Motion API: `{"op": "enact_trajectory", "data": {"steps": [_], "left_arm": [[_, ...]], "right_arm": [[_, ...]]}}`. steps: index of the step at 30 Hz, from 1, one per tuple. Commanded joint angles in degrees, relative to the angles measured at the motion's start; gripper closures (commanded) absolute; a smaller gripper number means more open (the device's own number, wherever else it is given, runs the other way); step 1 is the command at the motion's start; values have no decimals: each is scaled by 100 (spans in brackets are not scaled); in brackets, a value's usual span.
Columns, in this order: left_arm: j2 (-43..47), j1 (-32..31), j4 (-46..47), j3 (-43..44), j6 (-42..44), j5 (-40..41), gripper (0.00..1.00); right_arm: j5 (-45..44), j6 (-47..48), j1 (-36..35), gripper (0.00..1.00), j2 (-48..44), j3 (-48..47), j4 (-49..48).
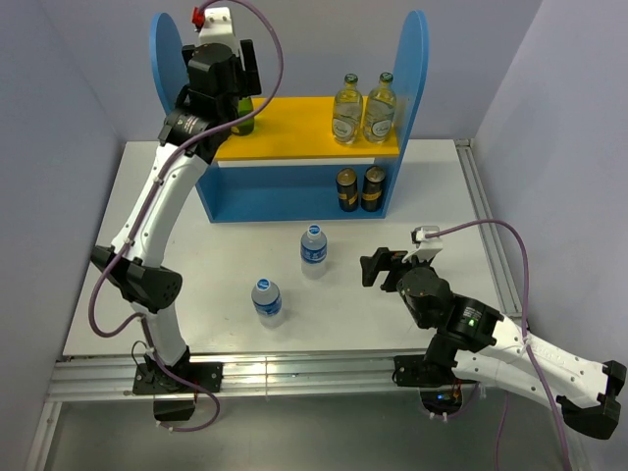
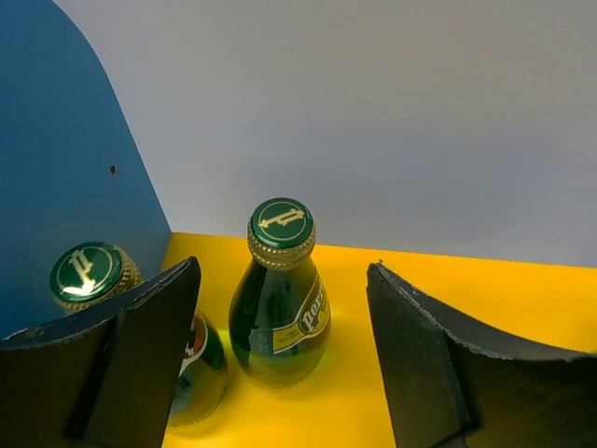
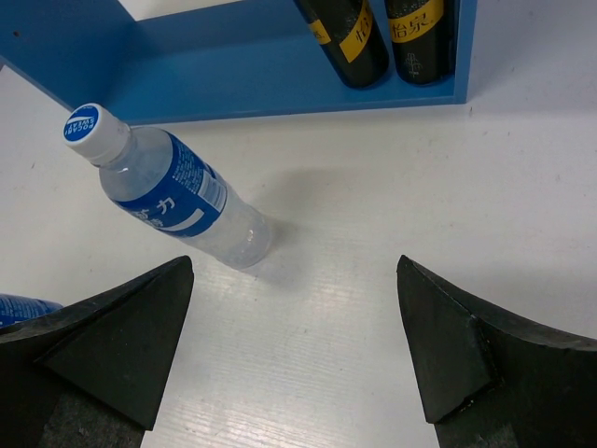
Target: Place and organize the beverage onto the shelf
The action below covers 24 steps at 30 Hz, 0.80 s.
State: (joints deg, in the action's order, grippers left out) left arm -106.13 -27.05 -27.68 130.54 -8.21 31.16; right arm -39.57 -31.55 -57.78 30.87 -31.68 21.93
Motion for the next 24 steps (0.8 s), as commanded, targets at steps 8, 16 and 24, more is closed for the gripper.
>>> {"op": "enact_trajectory", "data": {"steps": [8,16,24], "left_arm": [[2006,-1521,44,-1950,-338,1532,12],[4362,-3226,-1061,-5370,-3016,1833,14],[4496,-5132,-2662,-6513,-5215,2219,12]], "right_arm": [[-182,-88,-32,4,-81,-5,-40],[-147,-88,-23,4,-99,4,-40],[-182,-123,-23,4,-64,-5,-23]]}}
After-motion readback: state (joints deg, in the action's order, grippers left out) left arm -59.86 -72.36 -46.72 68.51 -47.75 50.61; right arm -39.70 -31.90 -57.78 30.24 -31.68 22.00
